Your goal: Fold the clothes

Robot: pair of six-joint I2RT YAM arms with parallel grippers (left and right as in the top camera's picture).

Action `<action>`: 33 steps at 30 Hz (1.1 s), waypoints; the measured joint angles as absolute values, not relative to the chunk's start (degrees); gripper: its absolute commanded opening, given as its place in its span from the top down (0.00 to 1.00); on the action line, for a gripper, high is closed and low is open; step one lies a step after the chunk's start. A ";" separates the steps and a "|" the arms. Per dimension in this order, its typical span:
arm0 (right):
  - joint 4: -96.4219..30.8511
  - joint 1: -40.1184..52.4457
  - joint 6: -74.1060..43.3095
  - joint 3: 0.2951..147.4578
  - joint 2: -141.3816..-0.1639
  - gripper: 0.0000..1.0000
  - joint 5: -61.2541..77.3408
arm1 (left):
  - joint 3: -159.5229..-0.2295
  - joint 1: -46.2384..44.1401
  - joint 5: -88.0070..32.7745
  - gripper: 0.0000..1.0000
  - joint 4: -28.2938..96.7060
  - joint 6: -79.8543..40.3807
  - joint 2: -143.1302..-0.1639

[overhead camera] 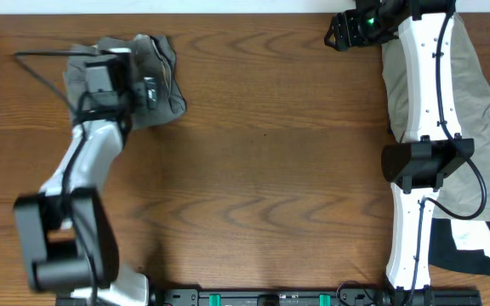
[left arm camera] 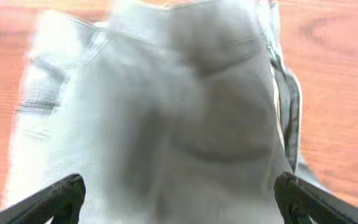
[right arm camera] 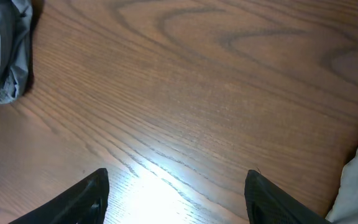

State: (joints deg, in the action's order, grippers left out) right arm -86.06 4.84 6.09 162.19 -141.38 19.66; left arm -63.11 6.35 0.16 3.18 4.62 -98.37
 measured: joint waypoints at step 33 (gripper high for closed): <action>-85.38 6.07 7.79 161.77 -141.38 0.31 19.51 | -63.13 14.48 6.00 0.73 -1.48 -10.04 -111.90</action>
